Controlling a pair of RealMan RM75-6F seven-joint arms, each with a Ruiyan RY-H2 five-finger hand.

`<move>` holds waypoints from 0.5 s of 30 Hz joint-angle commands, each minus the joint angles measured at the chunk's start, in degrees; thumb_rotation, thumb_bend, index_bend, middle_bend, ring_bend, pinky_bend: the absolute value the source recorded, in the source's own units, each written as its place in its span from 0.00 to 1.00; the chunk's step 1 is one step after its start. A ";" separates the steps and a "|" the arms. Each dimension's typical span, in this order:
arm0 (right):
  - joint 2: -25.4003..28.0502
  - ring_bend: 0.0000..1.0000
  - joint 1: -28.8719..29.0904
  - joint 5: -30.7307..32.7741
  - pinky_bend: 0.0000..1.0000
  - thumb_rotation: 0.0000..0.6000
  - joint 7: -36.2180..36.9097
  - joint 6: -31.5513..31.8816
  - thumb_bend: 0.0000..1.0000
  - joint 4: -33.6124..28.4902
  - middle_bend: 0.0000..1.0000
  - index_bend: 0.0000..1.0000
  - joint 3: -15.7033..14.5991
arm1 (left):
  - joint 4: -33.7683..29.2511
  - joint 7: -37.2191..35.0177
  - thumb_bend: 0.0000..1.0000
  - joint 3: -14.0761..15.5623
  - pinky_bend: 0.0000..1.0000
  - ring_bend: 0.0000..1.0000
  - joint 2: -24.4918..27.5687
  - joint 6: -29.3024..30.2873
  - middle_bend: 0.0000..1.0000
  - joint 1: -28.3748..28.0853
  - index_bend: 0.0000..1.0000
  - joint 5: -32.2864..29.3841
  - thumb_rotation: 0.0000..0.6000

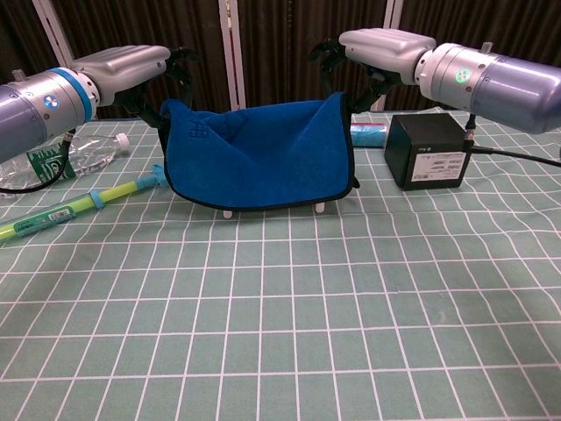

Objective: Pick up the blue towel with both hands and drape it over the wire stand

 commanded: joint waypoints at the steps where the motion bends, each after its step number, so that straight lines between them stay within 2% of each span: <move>1: -0.08 0.00 -0.02 -0.30 0.00 1.00 0.16 0.09 0.35 0.21 0.10 0.64 -0.27 | 0.26 -0.31 0.57 0.27 0.00 0.00 -0.15 -0.19 0.00 0.05 0.76 0.35 1.00; 4: -0.02 0.00 0.03 -0.67 0.00 1.00 -0.06 -0.14 0.22 0.53 0.10 0.62 -0.69 | 0.68 -0.33 0.57 0.49 0.00 0.00 -0.36 -0.56 0.00 0.10 0.69 0.40 1.00; 6: 0.04 0.00 0.01 -0.72 0.00 1.00 -0.21 -0.50 0.12 0.74 0.10 0.52 -0.89 | 0.91 -0.08 0.57 0.57 0.00 0.00 -0.52 -0.78 0.00 0.17 0.65 0.18 1.00; 7: 0.06 0.00 -0.03 -0.70 0.00 1.00 -0.20 -0.70 0.07 0.80 0.10 0.43 -0.97 | 1.01 0.15 0.57 0.63 0.00 0.00 -0.57 -0.95 0.00 0.23 0.63 0.02 1.00; 8: 0.11 0.00 -0.08 -0.63 0.00 1.00 -0.14 -0.94 0.03 0.82 0.10 0.34 -1.03 | 1.09 0.42 0.57 0.69 0.00 0.00 -0.59 -1.15 0.00 0.30 0.59 -0.19 1.00; 9: 0.19 0.00 -0.15 -0.56 0.00 1.00 -0.03 -1.23 0.01 0.75 0.10 0.30 -1.09 | 1.12 0.72 0.57 0.73 0.00 0.00 -0.61 -1.35 0.00 0.36 0.55 -0.45 1.00; 11: 0.44 0.00 -0.35 -0.46 0.00 1.00 0.37 -1.67 0.00 0.40 0.09 0.22 -1.25 | 1.01 1.19 0.56 0.83 0.00 0.00 -0.51 -1.87 0.00 0.52 0.41 -0.97 1.00; 12: 0.80 0.00 -0.82 -0.40 0.00 1.00 0.76 -1.82 0.00 -0.11 0.08 0.21 -1.52 | 0.74 1.32 0.53 0.96 0.00 0.00 -0.24 -2.46 0.00 0.82 0.31 -1.59 1.00; 13: 1.11 0.00 -1.01 -0.49 0.00 1.00 0.90 -1.81 0.00 -0.55 0.07 0.20 -1.69 | 0.50 1.52 0.48 0.95 0.00 0.00 -0.04 -2.63 0.00 0.95 0.20 -1.89 1.00; 15: 2.00 0.00 -1.48 -0.71 0.00 1.00 1.10 -1.75 0.00 -1.81 0.06 0.19 -2.09 | -0.23 1.70 0.38 0.85 0.00 0.00 0.42 -2.72 0.00 1.34 0.06 -2.49 1.00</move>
